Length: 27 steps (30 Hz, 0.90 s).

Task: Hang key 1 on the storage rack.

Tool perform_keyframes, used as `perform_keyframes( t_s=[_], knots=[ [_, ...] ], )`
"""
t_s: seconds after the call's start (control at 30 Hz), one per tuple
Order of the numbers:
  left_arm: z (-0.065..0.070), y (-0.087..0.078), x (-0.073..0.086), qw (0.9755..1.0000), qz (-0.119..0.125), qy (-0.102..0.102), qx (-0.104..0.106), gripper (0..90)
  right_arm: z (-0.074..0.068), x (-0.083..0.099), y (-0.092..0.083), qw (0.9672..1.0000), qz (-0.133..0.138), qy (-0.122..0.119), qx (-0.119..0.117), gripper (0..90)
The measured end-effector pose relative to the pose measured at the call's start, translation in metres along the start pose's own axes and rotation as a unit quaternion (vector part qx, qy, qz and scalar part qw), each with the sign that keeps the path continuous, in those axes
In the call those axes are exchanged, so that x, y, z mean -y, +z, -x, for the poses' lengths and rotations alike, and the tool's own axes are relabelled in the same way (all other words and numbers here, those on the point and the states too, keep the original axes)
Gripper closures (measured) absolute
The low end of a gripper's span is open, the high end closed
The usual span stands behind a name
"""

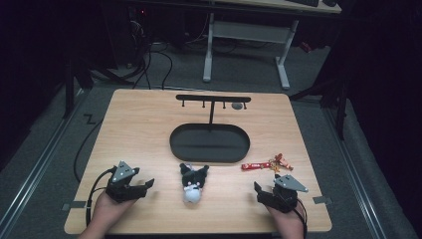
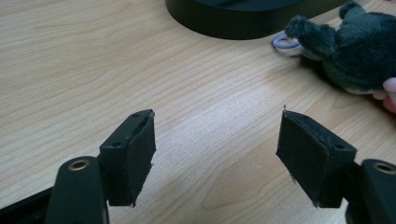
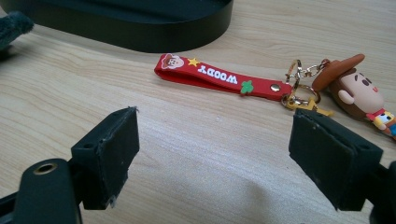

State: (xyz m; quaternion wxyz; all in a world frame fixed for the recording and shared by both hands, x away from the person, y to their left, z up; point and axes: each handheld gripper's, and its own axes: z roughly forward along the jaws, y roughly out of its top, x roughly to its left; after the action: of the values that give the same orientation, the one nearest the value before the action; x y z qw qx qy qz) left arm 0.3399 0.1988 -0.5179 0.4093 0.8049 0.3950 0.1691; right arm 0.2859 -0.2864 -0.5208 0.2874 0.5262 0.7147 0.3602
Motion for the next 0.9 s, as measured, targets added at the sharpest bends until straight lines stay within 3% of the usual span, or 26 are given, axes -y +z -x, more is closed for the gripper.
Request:
perform_keyframes(
  t_s=[0.9],
  knots=[
    [0.003,0.0041,0.0024,0.9998,-0.013,0.011,0.008,28.1,0.0019,-0.0009,-0.0004,0.9999,0.002,0.009,-0.006,17.2]
  ],
)
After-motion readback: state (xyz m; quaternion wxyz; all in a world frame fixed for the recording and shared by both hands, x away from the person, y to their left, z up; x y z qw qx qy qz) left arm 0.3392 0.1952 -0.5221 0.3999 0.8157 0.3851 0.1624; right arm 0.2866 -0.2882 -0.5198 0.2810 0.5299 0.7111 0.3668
